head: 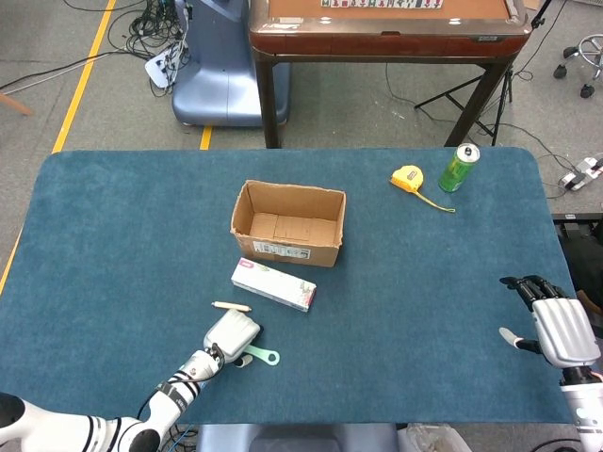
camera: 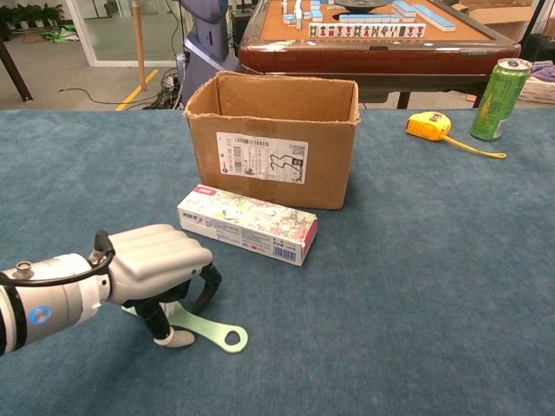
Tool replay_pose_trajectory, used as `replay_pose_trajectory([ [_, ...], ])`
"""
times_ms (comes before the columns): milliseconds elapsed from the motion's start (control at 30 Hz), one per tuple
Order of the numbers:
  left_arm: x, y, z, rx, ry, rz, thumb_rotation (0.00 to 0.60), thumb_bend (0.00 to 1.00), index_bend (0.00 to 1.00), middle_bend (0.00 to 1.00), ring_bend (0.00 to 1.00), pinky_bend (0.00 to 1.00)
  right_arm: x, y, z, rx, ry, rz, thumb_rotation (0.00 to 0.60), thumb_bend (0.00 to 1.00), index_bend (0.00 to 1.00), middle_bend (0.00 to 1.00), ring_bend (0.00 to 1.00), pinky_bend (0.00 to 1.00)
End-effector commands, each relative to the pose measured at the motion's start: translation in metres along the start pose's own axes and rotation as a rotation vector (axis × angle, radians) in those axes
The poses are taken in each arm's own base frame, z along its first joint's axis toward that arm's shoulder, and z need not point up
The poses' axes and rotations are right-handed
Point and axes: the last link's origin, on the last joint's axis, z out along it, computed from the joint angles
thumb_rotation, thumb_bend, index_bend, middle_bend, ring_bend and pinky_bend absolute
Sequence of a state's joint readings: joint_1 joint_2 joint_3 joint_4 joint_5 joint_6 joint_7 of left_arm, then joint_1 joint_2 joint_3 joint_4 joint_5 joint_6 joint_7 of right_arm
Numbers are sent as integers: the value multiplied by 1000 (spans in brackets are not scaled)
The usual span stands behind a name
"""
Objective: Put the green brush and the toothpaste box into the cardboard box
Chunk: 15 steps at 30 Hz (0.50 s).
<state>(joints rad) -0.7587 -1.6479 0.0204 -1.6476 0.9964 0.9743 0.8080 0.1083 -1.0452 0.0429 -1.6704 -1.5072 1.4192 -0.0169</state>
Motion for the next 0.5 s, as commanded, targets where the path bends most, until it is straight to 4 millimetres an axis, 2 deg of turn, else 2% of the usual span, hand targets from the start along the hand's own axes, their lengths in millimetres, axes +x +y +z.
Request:
replay_pose_trajectory([
  [33, 0, 0, 0, 1, -1, -1, 600, 198, 551, 1000, 1000, 1000, 0, 0, 0, 0, 0, 0, 600, 1, 270, 334, 217, 375],
  [500, -1, -1, -1, -1, 9, 0, 600, 199, 634, 1000, 1000, 1000, 1, 0, 0, -1, 3, 2, 600, 1, 270, 333, 217, 375],
])
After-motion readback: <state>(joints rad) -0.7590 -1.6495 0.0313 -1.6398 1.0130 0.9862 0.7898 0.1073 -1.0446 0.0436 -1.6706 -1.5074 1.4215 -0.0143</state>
